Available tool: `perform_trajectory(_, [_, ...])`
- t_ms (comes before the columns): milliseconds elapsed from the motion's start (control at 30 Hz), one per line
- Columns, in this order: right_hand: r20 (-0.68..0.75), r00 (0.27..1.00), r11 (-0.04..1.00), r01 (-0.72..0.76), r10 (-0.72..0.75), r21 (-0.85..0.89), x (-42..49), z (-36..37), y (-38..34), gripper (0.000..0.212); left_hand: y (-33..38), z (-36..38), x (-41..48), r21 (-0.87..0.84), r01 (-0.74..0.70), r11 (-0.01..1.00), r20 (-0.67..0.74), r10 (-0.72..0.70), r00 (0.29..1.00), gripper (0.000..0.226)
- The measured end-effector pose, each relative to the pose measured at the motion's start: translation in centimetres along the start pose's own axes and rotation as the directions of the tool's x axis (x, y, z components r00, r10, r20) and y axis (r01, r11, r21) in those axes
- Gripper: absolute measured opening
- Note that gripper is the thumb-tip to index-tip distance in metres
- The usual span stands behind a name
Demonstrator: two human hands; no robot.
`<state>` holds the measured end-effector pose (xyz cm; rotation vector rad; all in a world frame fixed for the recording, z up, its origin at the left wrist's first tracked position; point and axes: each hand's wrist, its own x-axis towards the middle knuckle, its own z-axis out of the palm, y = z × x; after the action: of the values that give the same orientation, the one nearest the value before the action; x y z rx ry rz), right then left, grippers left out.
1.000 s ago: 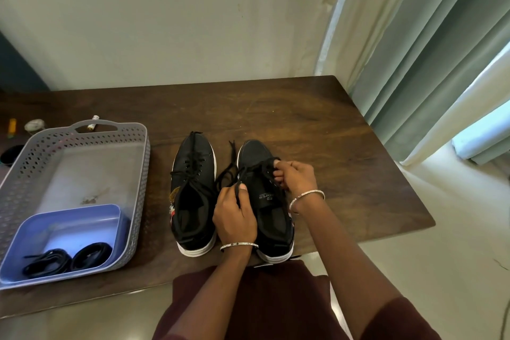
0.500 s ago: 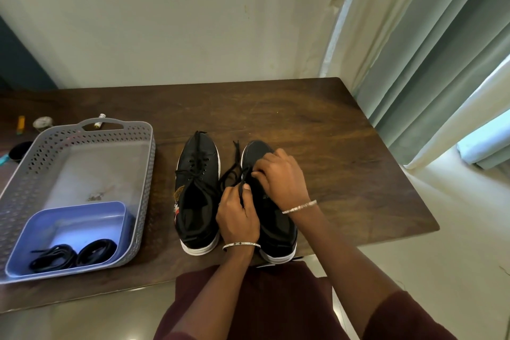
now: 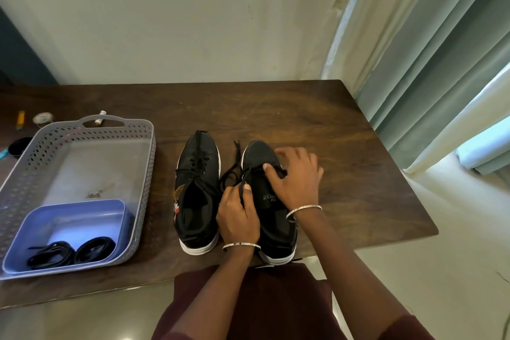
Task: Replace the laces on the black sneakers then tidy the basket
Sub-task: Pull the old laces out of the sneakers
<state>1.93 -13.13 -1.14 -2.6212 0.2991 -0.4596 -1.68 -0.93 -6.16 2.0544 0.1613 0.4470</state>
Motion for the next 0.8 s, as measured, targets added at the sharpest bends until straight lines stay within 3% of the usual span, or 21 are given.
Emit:
perform_trajectory(100, [0.118, 0.94, 0.918, 0.339, -0.32, -0.208, 0.0, 0.7, -1.3, 0.022, 0.0, -0.1, 0.0, 0.011, -0.008, 1.0, -0.002, 0.008, 1.0, 0.047])
perform_trajectory(200, [0.146, 0.915, 0.865, 0.404, -0.377, -0.298, 0.0, 1.6, -1.5, 0.015, 0.1, -0.1, 0.0, 0.007, -0.004, 1.0, 0.009, 0.004, 1.0, 0.048])
perform_trajectory(300, [0.171, 0.948, 0.947, 0.293, -0.27, -0.129, 0.1, 1.8, -1.3, 0.014, 0.0, -0.1, 0.0, 0.017, -0.017, 1.0, 0.007, 0.017, 1.0, 0.046])
perform_trajectory(367, [0.076, 0.994, 0.987, 0.061, -0.073, 0.151, 0.0, 1.3, -1.0, 0.011, -0.2, -0.1, 0.1, 0.025, -0.02, 0.999, 0.011, 0.02, 1.0, 0.045])
perform_trajectory(400, [0.023, 0.994, 0.945, -0.106, 0.104, 0.308, 0.0, 1.2, -0.6, 0.011, -0.2, -0.1, 0.1, 0.025, -0.017, 1.0, 0.013, 0.017, 1.0, 0.045])
perform_trajectory(433, [0.017, 0.948, 0.84, -0.289, 0.317, 0.459, 0.3, 0.9, -0.3, 0.011, -0.3, -0.1, 0.0, 0.024, -0.014, 1.0, 0.015, 0.014, 1.0, 0.045])
perform_trajectory(500, [0.24, 0.736, 0.453, -0.603, 0.632, 0.656, 0.9, 0.3, 0.6, 0.015, -0.3, 0.0, 0.0, 0.027, -0.015, 1.0, 0.015, 0.015, 1.0, 0.045])
perform_trajectory(533, [0.418, 0.626, 0.239, -0.701, 0.658, 0.672, 1.0, -0.1, 1.0, 0.018, -0.2, 0.0, 0.0, 0.025, -0.017, 1.0, 0.014, 0.016, 1.0, 0.046])
perform_trajectory(567, [0.538, 0.551, 0.105, -0.755, 0.638, 0.647, 1.1, -0.2, 1.4, 0.019, -0.2, -0.1, 0.0, 0.02, -0.018, 1.0, 0.013, 0.018, 1.0, 0.046])
perform_trajectory(600, [0.59, 0.525, 0.073, -0.782, 0.614, 0.619, 1.1, -0.4, 1.7, 0.018, -0.1, -0.1, 0.0, 0.013, -0.02, 1.0, 0.012, 0.02, 1.0, 0.046])
perform_trajectory(667, [0.557, 0.564, 0.191, -0.786, 0.61, 0.588, 1.1, -0.5, 1.7, 0.011, 0.0, -0.1, 0.0, 0.006, -0.017, 1.0, 0.01, 0.017, 1.0, 0.046])
perform_trajectory(700, [0.458, 0.647, 0.358, -0.74, 0.61, 0.569, 1.1, -0.4, 1.5, 0.006, 0.0, -0.1, 0.0, 0.007, -0.014, 1.0, 0.009, 0.014, 1.0, 0.046])
perform_trajectory(733, [0.308, 0.771, 0.599, -0.63, 0.558, 0.494, 1.2, -0.3, 1.3, 0.017, 0.0, -0.1, 0.0, 0.008, -0.01, 1.0, 0.009, 0.01, 1.0, 0.046])
perform_trajectory(767, [0.182, 0.893, 0.818, -0.45, 0.412, 0.357, 1.2, -0.4, 1.0, 0.028, 0.0, -0.1, -0.1, 0.01, -0.007, 1.0, 0.009, 0.007, 1.0, 0.046])
perform_trajectory(800, [0.097, 0.973, 0.953, -0.224, 0.208, 0.204, 1.2, -0.5, 0.5, 0.034, 0.1, -0.1, -0.1, 0.011, -0.006, 1.0, 0.01, 0.006, 1.0, 0.046])
